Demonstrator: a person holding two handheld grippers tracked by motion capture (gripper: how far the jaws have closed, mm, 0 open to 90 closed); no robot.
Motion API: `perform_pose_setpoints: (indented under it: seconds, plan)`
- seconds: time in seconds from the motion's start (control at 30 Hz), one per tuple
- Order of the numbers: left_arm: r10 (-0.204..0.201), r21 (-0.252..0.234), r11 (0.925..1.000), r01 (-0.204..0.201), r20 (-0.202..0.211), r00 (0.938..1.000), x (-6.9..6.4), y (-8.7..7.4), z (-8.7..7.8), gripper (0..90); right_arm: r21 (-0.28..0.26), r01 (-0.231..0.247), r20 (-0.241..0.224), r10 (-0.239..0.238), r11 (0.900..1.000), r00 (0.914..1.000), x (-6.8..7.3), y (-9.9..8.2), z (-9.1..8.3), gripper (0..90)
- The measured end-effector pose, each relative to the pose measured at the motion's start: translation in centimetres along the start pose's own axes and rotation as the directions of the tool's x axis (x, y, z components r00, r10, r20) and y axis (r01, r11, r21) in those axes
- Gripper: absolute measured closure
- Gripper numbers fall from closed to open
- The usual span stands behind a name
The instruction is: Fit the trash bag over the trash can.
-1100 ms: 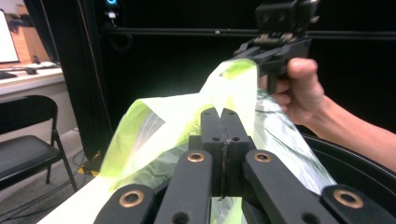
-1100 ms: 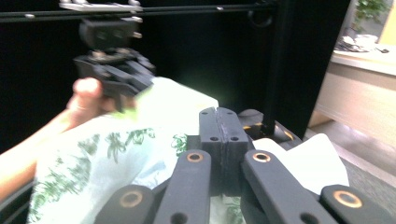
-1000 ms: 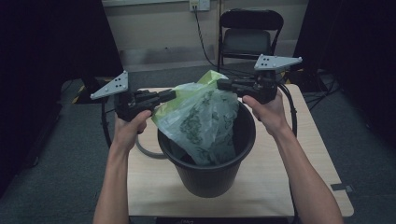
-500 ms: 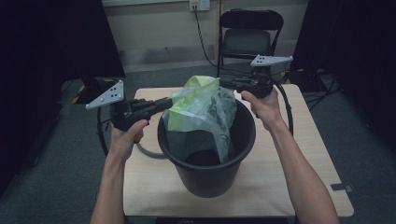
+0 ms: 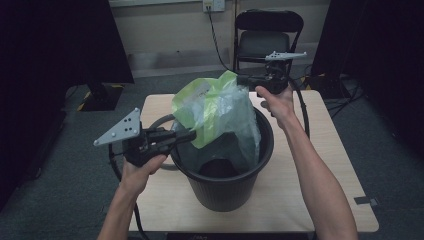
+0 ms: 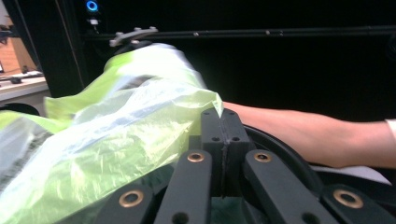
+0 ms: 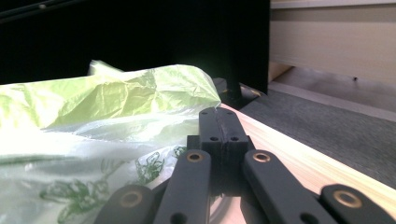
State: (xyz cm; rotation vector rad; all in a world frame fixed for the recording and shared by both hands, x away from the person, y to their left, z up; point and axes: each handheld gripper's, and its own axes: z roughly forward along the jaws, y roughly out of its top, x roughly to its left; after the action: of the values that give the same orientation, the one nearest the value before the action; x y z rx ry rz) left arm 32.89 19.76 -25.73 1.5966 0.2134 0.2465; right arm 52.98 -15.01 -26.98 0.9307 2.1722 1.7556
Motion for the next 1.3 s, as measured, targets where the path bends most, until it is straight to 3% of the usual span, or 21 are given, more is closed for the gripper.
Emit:
perform_pose_setpoints:
  seconds: [0.1,0.2,0.47,0.53,0.6,0.63,0.67,0.7,0.77,0.9,1.3]
  plan:
    - [-0.004,-0.002,1.0,0.005,0.018,0.9998,-0.8,-0.1,-0.3,90.0,0.004,-0.007,0.009,0.007,1.0,0.9999,-0.3,-0.2,0.3,90.0]
    - [0.008,0.001,1.0,-0.008,0.053,0.9986,-2.7,-0.3,-0.5,90.0,-0.006,-0.039,0.028,0.04,0.9992,0.9988,-1.0,-0.3,0.9,90.0]
    - [0.051,0.031,0.9981,-0.053,0.069,0.9963,-5.5,0.1,-0.1,90.0,0.001,-0.063,0.05,0.063,0.998,0.9968,-1.7,-0.4,1.8,90.0]
    - [0.053,0.025,0.9982,-0.055,0.072,0.996,-5.4,0.1,0.1,90.0,0.003,-0.059,0.048,0.058,0.9983,0.9971,-1.5,-0.5,1.9,90.0]
    - [0.05,0.019,0.9985,-0.051,0.066,0.9966,-5.3,0.0,0.2,81.6,0.001,-0.048,0.031,0.048,0.9988,0.9983,-1.2,-0.4,1.8,90.0]
    - [0.048,0.017,0.9986,-0.05,0.055,0.9973,-5.1,0.1,0.2,81.6,0.001,-0.048,0.031,0.048,0.9988,0.9983,-1.2,-0.4,1.8,90.0]
    - [0.048,0.012,0.9987,-0.049,0.039,0.9981,-4.9,0.1,0.2,72.7,-0.007,-0.033,0.016,0.033,0.9994,0.9993,-0.8,-0.4,1.5,90.0]
    - [0.043,0.01,0.999,-0.043,0.033,0.9985,-4.7,0.2,0.1,72.7,-0.007,-0.033,0.016,0.033,0.9994,0.9993,-0.8,-0.4,1.5,90.0]
    - [0.025,-0.011,0.9996,-0.025,0.025,0.9994,-4.1,0.4,-0.1,64.0,-0.012,-0.023,0.003,0.023,0.9997,0.9997,-0.4,-0.4,1.2,90.0]
    - [0.037,-0.032,0.9988,-0.038,-0.004,0.9993,-3.6,1.3,-0.5,55.3,-0.016,-0.005,-0.013,0.005,0.9999,0.9999,0.1,-0.6,0.6,90.0]
    - [0.052,-0.091,0.9942,-0.058,-0.068,0.9963,-2.8,3.3,-2.6,46.7,-0.021,0.039,-0.059,-0.04,0.999,0.9974,1.3,-1.4,-0.2,90.0]
